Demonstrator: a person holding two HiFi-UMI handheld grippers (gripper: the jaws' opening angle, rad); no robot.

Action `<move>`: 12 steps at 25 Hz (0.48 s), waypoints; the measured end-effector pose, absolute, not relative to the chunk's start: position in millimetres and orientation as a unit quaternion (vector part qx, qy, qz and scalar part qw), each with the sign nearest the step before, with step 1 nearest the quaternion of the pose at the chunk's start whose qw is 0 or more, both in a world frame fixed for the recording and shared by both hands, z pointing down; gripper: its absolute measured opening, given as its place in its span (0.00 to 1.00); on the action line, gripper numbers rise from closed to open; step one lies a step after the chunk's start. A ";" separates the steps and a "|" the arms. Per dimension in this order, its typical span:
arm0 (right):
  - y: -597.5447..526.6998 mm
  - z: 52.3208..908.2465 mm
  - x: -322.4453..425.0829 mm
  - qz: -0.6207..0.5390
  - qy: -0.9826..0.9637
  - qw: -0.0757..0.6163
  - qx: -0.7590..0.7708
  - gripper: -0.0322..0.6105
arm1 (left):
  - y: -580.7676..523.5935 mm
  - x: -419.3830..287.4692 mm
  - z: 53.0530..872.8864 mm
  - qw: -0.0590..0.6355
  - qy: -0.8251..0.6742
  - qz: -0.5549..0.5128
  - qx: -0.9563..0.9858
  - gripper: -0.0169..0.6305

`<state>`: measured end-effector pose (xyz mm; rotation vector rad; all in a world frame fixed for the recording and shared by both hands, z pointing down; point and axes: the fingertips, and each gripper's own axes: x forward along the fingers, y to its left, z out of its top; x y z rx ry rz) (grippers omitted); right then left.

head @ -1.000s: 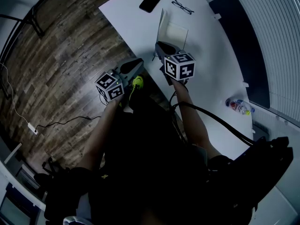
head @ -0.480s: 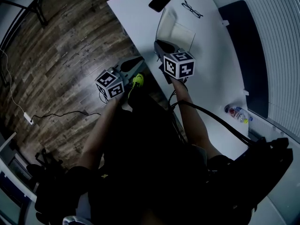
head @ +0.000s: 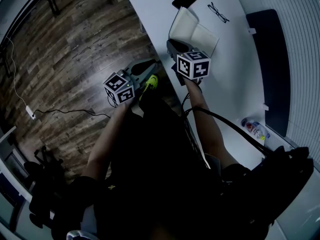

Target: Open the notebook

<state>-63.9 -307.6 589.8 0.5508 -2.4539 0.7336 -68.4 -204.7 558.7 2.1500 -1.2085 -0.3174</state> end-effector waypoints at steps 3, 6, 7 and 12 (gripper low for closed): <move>-307.0 596.3 -71.5 0.275 -0.905 0.260 0.193 0.11 | -202.3 -71.5 563.4 0.324 -0.466 -0.119 0.814 0.08; -304.2 601.7 -77.5 0.275 -0.905 0.265 0.187 0.11 | -198.6 -74.0 564.6 0.325 -0.471 -0.123 0.811 0.08; -303.3 603.3 -79.8 0.275 -0.905 0.267 0.185 0.11 | -197.7 -74.8 564.5 0.325 -0.472 -0.125 0.810 0.08; -301.4 612.7 -88.4 0.276 -0.903 0.277 0.176 0.11 | -196.0 -77.9 566.2 0.327 -0.478 -0.131 0.804 0.08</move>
